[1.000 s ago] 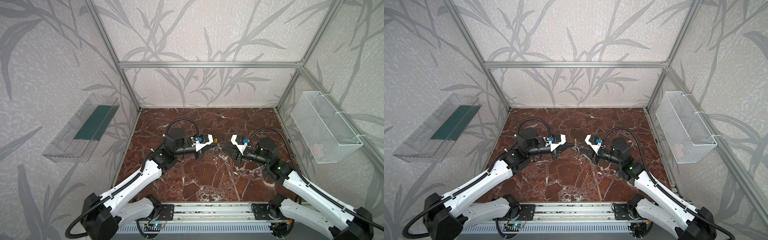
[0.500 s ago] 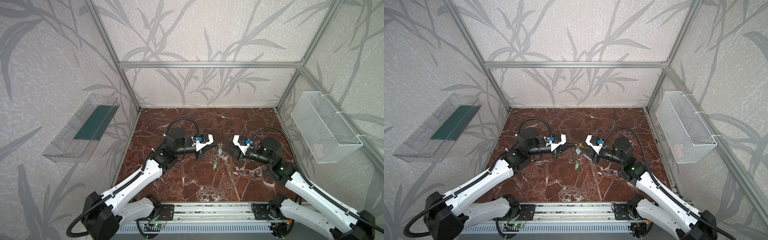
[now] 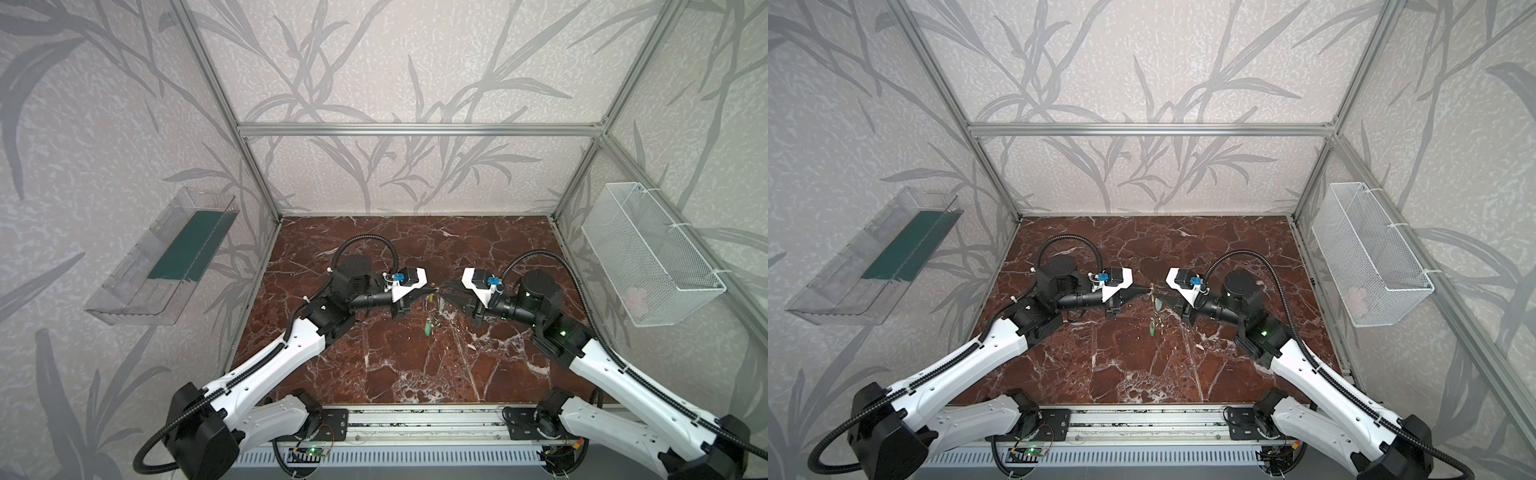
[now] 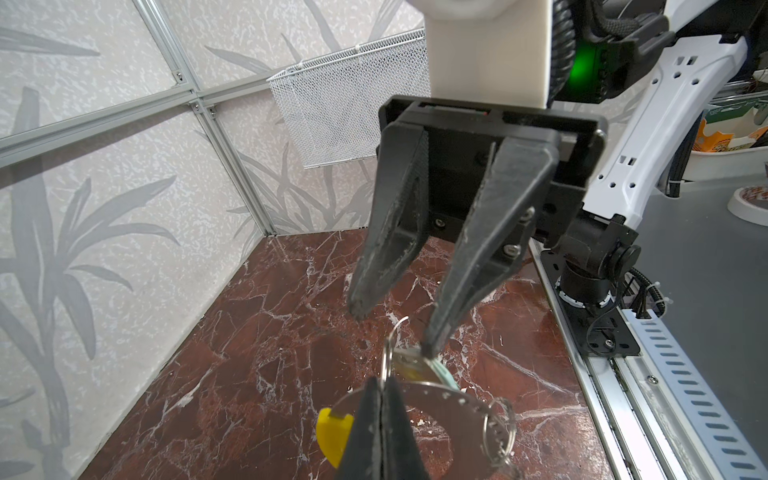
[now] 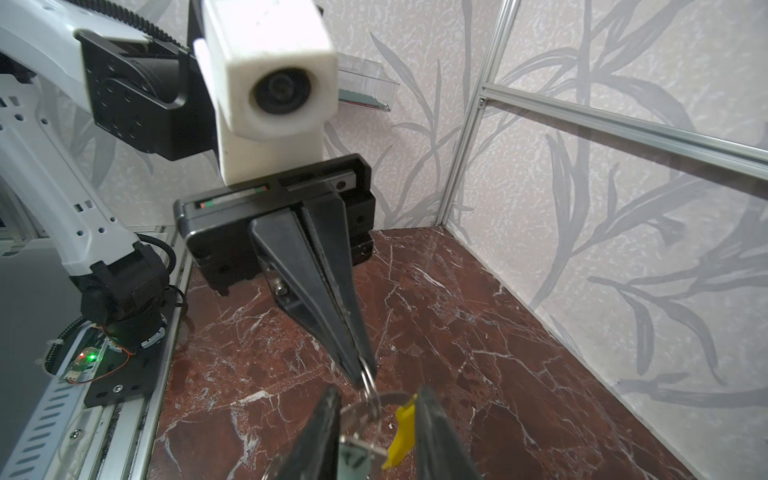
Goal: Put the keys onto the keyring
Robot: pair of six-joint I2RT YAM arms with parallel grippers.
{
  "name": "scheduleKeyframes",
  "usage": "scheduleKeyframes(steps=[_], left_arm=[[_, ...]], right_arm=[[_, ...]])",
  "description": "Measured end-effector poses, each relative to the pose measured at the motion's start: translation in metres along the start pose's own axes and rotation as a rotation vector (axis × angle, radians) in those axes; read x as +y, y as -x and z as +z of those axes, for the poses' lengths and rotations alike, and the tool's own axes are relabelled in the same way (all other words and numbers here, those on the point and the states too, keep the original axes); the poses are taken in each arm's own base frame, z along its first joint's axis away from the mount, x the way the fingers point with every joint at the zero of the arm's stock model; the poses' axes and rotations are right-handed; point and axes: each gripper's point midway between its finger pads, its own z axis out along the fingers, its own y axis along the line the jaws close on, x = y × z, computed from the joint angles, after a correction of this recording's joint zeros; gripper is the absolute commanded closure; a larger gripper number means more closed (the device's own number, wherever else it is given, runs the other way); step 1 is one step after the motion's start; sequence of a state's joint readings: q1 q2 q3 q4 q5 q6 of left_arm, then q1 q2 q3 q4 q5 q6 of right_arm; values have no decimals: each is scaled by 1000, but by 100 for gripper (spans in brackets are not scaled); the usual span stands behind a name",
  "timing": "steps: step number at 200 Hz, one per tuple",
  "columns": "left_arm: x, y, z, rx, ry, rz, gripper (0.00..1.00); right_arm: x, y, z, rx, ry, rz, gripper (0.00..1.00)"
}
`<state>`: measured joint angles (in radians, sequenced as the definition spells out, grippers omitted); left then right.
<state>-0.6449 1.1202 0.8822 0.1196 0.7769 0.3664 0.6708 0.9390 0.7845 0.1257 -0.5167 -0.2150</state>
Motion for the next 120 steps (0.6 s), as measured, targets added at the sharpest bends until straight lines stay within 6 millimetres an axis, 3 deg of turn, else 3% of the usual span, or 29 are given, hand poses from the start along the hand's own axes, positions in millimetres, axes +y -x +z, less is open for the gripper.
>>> scheduleKeyframes(steps=[120], left_arm=[[0, 2, 0, -8, 0, 6, 100]], right_arm=[[-3, -19, 2, 43, -31, -4, 86]])
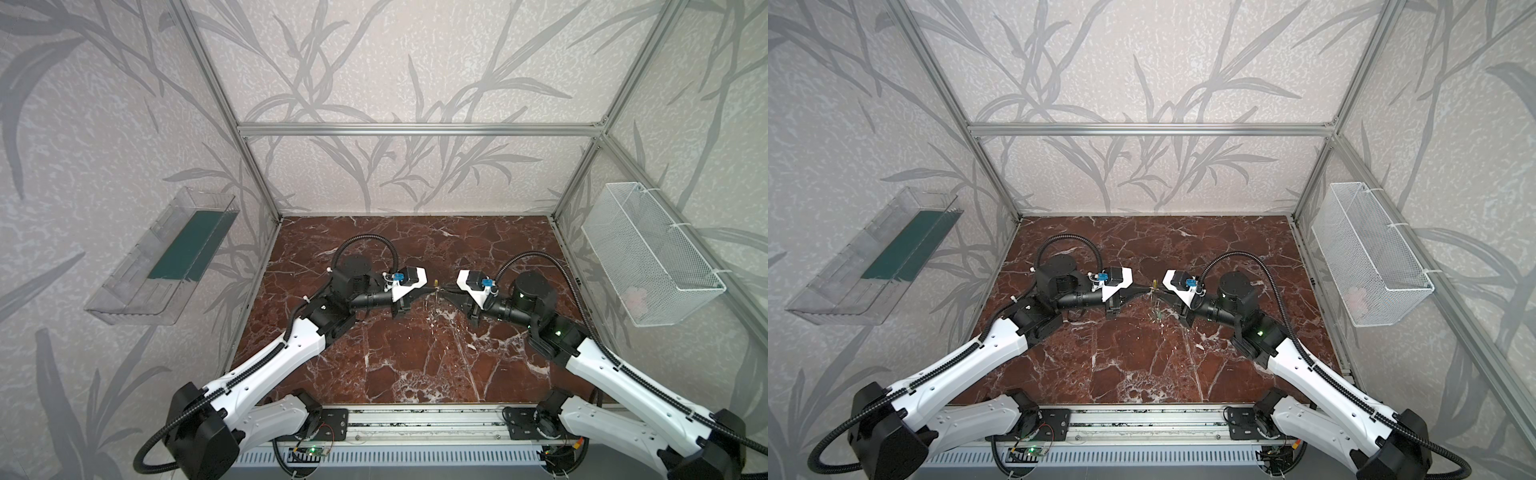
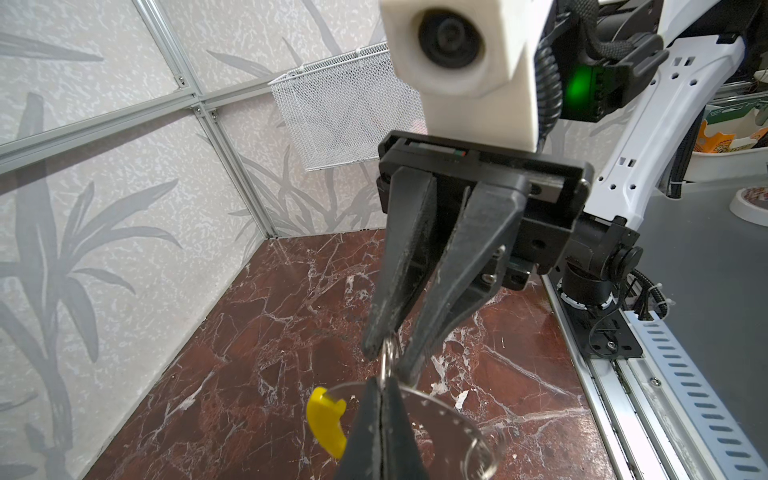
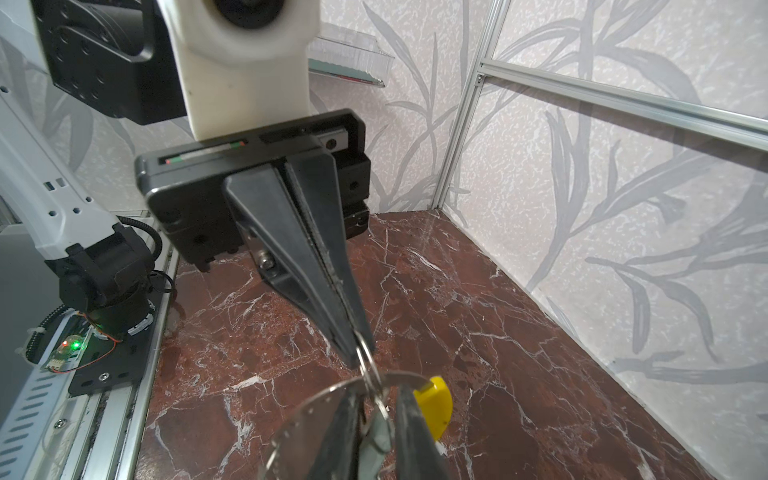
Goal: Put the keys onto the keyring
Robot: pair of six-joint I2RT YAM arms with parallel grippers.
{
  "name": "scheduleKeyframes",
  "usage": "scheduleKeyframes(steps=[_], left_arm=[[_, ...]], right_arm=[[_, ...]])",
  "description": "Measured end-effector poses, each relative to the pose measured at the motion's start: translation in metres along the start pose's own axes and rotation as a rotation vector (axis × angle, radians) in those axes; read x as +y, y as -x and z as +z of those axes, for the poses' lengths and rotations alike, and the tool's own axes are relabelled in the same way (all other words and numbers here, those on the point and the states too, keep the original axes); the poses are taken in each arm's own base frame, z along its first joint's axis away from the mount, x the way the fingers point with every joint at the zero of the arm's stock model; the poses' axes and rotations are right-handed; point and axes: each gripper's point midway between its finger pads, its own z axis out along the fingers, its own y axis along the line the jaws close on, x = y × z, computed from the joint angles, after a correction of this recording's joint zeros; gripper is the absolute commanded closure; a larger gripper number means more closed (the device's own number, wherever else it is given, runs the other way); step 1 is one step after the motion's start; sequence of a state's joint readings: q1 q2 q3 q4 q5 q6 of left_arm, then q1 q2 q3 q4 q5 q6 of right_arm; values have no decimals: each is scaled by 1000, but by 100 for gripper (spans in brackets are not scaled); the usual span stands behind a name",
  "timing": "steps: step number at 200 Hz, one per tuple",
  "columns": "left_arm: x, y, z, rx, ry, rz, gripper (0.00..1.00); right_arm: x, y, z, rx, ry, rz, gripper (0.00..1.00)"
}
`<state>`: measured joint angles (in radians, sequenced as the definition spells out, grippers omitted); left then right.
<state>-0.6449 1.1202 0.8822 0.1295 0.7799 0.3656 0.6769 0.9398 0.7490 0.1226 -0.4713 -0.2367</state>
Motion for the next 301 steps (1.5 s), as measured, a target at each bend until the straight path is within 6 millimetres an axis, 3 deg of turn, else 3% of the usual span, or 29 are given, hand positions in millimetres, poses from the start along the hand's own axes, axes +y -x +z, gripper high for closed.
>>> scheduleKeyframes(steps=[51, 87, 106, 141, 164, 225, 301], left_arm=[[-1, 1, 0, -6, -5, 3, 100], [-1, 2, 0, -8, -6, 2, 100], [-1, 2, 0, -8, -7, 2, 100], [0, -2, -1, 27, 0, 26, 74], [5, 5, -4, 63, 14, 77, 69], [-5, 19, -3, 148, -22, 235, 66], [-8, -7, 14, 270, -54, 276, 70]], right_arm=[[0, 3, 0, -10, 0, -4, 89], [3, 4, 0, -15, 17, -1, 100], [4, 4, 0, -16, 22, -1, 100], [5, -5, -1, 34, 25, 21, 100], [3, -8, -3, 99, 23, 47, 100], [-1, -5, -2, 197, 32, 82, 100], [7, -20, -4, 253, 67, 116, 100]])
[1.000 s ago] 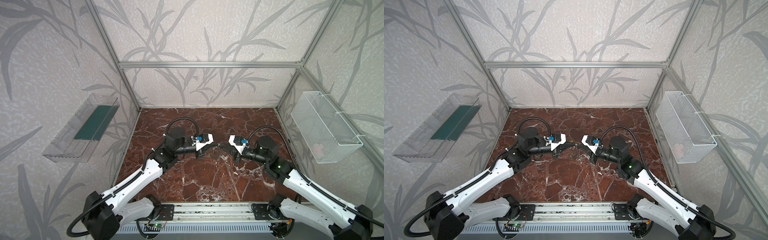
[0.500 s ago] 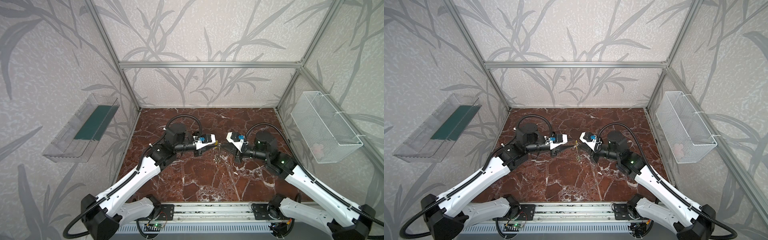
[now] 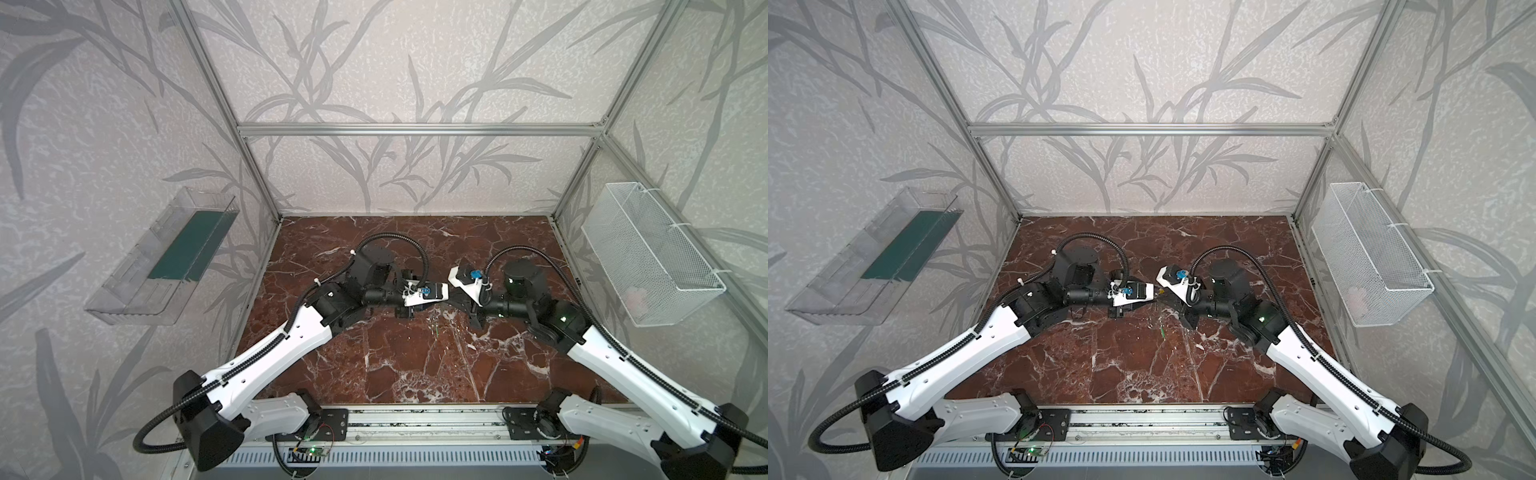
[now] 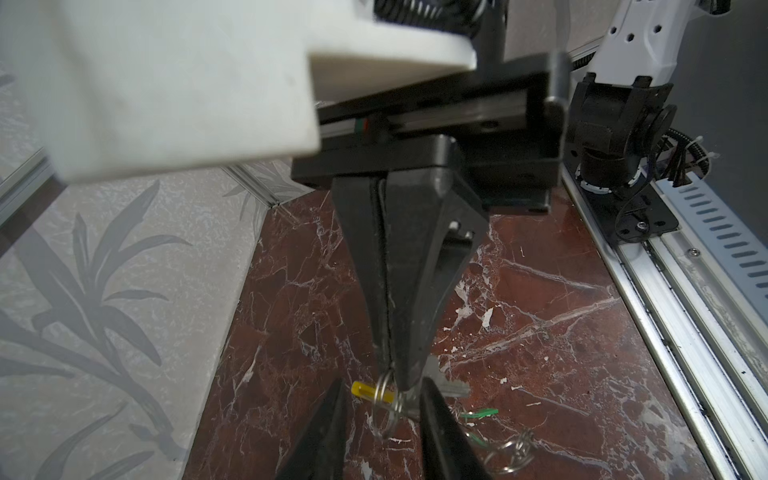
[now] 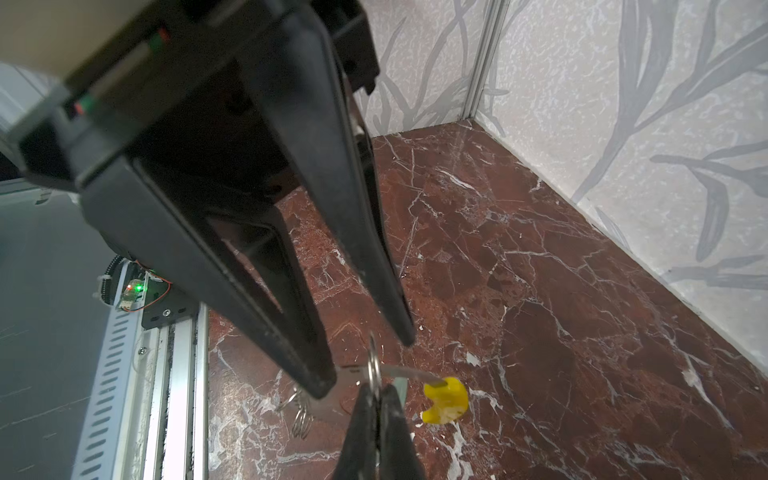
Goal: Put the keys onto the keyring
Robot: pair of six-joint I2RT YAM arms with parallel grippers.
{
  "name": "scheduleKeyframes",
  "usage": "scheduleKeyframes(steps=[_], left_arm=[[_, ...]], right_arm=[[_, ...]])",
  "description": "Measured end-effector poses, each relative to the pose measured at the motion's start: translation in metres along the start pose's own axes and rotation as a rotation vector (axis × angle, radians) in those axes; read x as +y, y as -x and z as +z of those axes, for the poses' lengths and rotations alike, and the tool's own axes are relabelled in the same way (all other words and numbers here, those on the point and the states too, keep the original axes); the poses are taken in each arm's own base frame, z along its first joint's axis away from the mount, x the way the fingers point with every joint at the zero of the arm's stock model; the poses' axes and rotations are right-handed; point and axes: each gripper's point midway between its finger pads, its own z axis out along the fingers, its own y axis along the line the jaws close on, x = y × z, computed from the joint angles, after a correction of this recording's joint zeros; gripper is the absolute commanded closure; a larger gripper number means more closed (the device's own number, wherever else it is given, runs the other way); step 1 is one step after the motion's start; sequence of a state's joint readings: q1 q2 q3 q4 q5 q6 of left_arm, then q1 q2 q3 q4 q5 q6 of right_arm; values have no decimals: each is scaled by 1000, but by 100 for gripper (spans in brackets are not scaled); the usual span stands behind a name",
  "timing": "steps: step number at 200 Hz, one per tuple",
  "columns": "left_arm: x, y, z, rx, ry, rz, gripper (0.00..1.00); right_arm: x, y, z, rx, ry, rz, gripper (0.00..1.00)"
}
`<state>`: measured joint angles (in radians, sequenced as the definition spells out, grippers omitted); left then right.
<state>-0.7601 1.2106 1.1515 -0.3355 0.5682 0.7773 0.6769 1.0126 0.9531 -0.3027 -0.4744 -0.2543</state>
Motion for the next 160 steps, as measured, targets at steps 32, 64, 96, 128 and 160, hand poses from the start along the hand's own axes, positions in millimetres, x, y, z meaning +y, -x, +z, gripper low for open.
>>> scheduleKeyframes(steps=[32, 64, 96, 128, 160], left_arm=[[2, 1, 2, 13, 3, 13, 79], [1, 0, 4, 22, -7, 13, 80], [-3, -5, 6, 38, -25, 5, 82], [-1, -2, 6, 39, -22, 9, 93], [-1, -2, 6, 35, -26, -2, 100]], right_arm=[[1, 0, 0, 0, 7, 1, 100], [1, 0, 0, -2, 6, 0, 100], [1, 2, -2, -8, 3, -3, 100], [1, 3, -2, -12, 2, -3, 100], [0, 3, -2, -12, -4, -6, 95]])
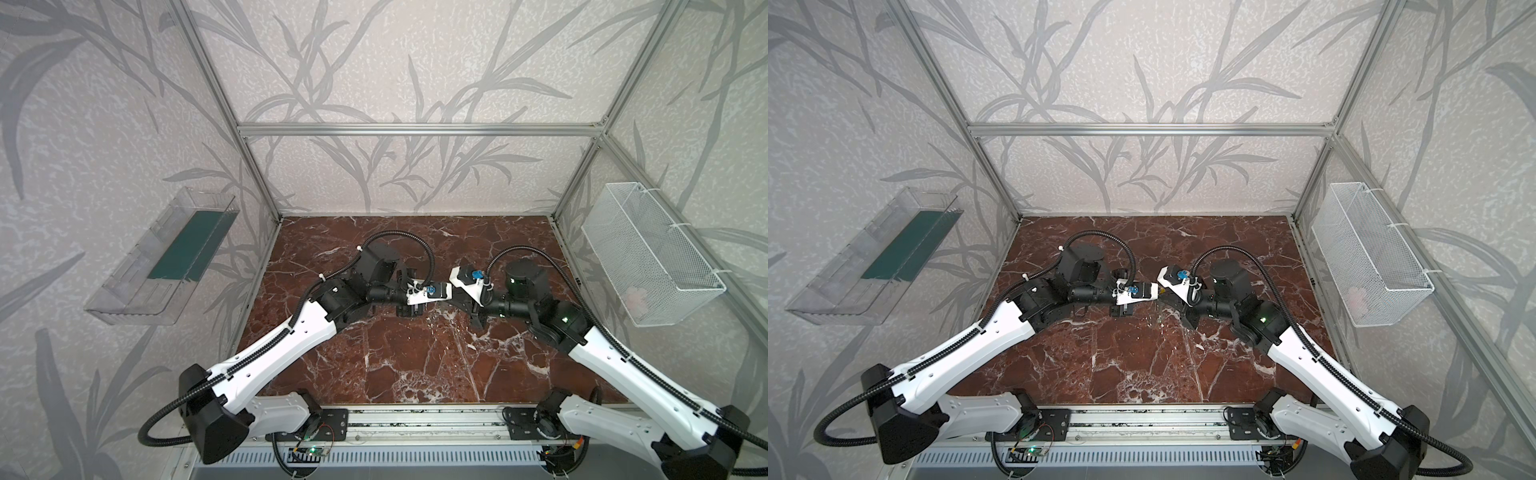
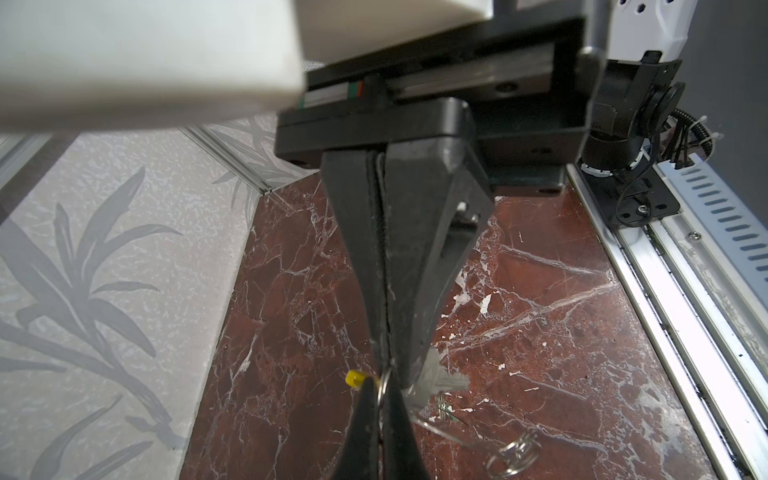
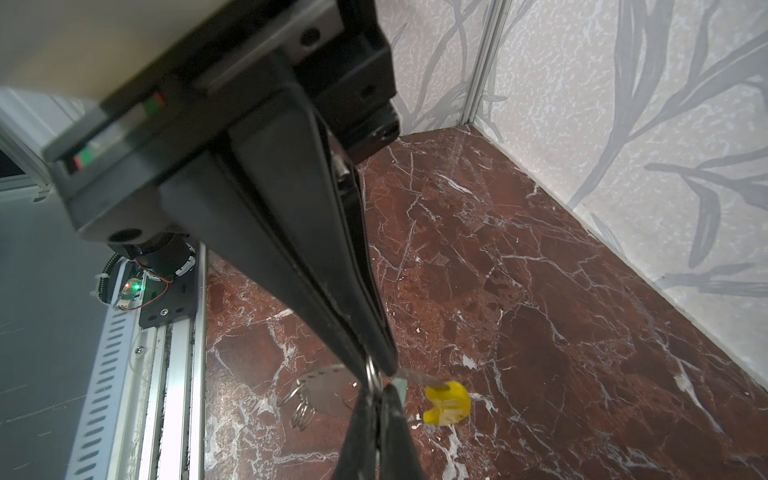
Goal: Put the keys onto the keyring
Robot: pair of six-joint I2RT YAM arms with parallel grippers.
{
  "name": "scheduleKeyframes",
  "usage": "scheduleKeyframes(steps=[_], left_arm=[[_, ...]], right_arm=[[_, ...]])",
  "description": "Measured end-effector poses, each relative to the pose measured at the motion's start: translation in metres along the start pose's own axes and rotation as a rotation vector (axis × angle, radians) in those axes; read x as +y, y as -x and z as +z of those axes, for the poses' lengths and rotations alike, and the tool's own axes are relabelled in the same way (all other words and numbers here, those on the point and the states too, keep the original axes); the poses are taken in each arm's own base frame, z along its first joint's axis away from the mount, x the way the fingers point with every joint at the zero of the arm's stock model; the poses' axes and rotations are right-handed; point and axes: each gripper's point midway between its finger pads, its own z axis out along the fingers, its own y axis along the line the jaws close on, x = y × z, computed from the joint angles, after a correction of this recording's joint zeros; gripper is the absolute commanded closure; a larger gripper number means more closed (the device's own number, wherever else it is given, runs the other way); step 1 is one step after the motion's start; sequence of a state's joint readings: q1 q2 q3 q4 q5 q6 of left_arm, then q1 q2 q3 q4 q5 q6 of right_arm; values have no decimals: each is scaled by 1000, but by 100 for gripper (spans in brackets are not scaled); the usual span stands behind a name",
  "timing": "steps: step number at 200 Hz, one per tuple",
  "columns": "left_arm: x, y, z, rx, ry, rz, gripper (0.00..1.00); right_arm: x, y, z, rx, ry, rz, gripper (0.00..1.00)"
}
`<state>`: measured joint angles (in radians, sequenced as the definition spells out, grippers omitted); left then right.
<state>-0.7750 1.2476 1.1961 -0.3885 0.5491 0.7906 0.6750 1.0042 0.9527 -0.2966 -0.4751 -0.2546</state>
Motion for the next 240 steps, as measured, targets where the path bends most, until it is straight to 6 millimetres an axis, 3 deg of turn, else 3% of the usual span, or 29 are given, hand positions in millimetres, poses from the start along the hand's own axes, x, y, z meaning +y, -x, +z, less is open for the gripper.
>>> scheduleKeyframes(steps=[14, 31, 90, 142, 155, 201, 240], left_arm=[[0, 1, 0, -3, -1, -8, 100], [2, 3, 0, -12, 9, -11, 100], [13, 11, 1, -73, 72, -50, 100], [20, 18, 0, -122, 110, -77, 100], [21, 19, 0, -128, 116, -78, 100], [23, 21, -1, -147, 130, -90, 100], [25, 20, -4, -181, 147, -121, 100]], right_arm=[[-2, 0, -1, -1, -13, -1, 80], [-5, 2, -3, -17, -40, -9, 74], [-24, -16, -19, -90, -145, 76, 74], [-25, -2, -18, -166, -135, 109, 71], [-24, 2, -18, -184, -123, 111, 73], [-22, 3, -12, -192, -90, 125, 97], [-22, 3, -13, -194, -86, 119, 100]])
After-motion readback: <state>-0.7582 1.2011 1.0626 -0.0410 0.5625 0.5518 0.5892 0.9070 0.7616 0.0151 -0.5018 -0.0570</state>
